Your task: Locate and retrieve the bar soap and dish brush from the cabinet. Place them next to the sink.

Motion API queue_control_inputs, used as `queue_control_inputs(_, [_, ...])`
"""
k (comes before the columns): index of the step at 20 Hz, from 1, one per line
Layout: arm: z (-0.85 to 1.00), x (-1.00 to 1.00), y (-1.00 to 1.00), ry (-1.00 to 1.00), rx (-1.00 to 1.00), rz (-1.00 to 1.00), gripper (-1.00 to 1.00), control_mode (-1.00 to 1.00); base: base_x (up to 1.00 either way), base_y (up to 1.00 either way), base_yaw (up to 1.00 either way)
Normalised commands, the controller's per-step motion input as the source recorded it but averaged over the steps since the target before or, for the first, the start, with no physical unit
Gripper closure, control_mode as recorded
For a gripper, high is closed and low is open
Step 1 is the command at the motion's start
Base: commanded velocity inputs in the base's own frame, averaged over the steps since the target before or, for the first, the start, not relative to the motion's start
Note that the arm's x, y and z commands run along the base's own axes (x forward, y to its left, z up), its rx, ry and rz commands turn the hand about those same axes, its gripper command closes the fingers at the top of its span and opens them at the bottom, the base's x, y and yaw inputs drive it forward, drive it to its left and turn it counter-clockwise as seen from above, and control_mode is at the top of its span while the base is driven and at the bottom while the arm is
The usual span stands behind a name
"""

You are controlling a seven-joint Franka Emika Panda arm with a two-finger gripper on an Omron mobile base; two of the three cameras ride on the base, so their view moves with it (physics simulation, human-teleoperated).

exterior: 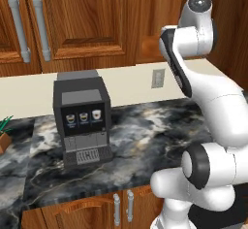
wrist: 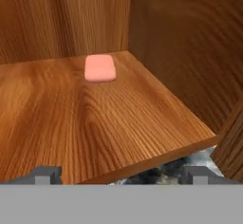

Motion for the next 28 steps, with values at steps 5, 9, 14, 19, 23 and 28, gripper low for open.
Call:
queue_control_inputs(5, [-0.02,0.63,-0.23,0.13,0.0,0.02,-1.0,-1.0,0.0,0.0,0.0])
queue_control_inputs(9, [-0.06,0.65,-0.09,0.06,0.02,0.05,-1.0,-1.0,0.0,0.0,0.0])
queue_control_inputs(14, [-0.08,0.59,-0.01,0.0,0.05,0.07,-1.0,-1.0,0.0,0.0,0.0])
queue_control_inputs(19, [-0.19,0.45,-0.01,0.0,0.0,0.01,-1.0,-1.0,0.0,0.0,0.0])
queue_control_inputs(23, [-0.21,0.43,-0.02,0.0,0.0,0.0,-1.0,-1.0,0.0,0.0,0.0])
queue_control_inputs(28, [-0.21,0.47,-0.02,0.0,0.0,0.0,-1.0,-1.0,0.0,0.0,0.0])
